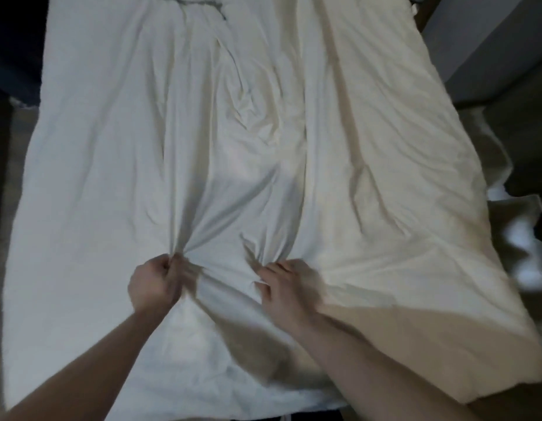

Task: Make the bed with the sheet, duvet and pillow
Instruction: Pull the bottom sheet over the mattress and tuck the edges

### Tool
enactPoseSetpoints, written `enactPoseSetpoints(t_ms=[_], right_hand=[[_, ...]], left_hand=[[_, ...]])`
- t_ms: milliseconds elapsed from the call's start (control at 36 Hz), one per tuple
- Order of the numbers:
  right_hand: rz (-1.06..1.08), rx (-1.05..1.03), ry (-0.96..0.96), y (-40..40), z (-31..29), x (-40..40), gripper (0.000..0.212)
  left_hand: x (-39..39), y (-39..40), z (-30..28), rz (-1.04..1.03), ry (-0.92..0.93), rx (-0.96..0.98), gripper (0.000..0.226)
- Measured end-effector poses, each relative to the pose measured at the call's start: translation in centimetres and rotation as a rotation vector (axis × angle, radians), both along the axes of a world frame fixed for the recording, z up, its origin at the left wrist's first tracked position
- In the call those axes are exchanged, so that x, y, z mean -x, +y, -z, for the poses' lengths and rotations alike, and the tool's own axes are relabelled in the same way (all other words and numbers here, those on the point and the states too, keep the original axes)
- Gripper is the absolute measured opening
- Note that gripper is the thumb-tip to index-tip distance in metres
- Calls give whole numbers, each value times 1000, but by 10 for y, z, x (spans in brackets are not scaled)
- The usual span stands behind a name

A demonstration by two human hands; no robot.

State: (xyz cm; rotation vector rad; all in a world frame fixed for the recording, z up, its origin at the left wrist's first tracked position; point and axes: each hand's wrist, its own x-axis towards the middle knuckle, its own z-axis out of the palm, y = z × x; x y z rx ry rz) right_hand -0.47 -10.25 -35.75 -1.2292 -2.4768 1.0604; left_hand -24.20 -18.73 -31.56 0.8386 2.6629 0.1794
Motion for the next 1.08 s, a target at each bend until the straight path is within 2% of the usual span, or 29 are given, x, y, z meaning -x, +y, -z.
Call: enactPoseSetpoints(t_ms=[56, 111, 222, 250, 306, 361, 417, 472, 528, 556, 639, 667, 694, 750, 806, 861, 944, 1028, 1083], right_hand=[[-26, 156, 46, -11, -3, 14, 6], [-58, 218, 12, -17, 0, 19, 11], [-112, 389, -182, -1, -8, 18, 17], [-104, 438, -220, 3, -10, 18, 20], [-12, 475, -202, 10, -18, 21, 28], [154, 353, -112, 13, -24, 27, 35], [271, 237, -57, 14, -26, 38, 42], [336, 190, -37, 13, -22, 51, 56], [370, 101, -32, 10, -9, 64, 67], [385, 109, -43, 8, -1, 70, 76], [358, 292, -195, -9, 16, 86, 105], [350, 291, -251, -17, 20, 91, 104], [357, 278, -293, -24, 22, 96, 96], [394, 260, -339, -36, 27, 103, 81], [442, 288, -359, -46, 26, 103, 69], [476, 286, -351, -54, 25, 98, 60], [470, 292, -373, -65, 19, 96, 51], [424, 279, -409, -76, 13, 102, 57], [413, 286, -421, -78, 13, 105, 66]], left_hand=[[13, -15, -10, -15, 27, 12, 54], [18, -17, -15, -1, 1, 64, 52], [29, 10, -14, 36, -232, 415, 36], [35, 22, -15, 69, -300, 498, 38], [53, 46, -20, 146, -353, 625, 46], [73, 69, -27, 200, -294, 664, 60], [93, 89, -32, 224, -180, 568, 79], [111, 111, -33, 222, -92, 382, 80], [124, 134, -31, 147, -91, 236, 76], [129, 145, -28, 126, -111, 203, 79], [134, 171, -11, 168, -169, 262, 101], [132, 175, -5, 219, -168, 289, 100], [129, 178, 0, 281, -154, 307, 90], [126, 180, 8, 407, -98, 297, 51], [132, 177, 9, 466, -54, 294, 29], [147, 168, 5, 459, -33, 225, 25], [175, 141, -7, 419, -5, 92, 33], [201, 105, -3, 392, 24, 99, 35], [206, 85, 3, 358, -14, 127, 45]])
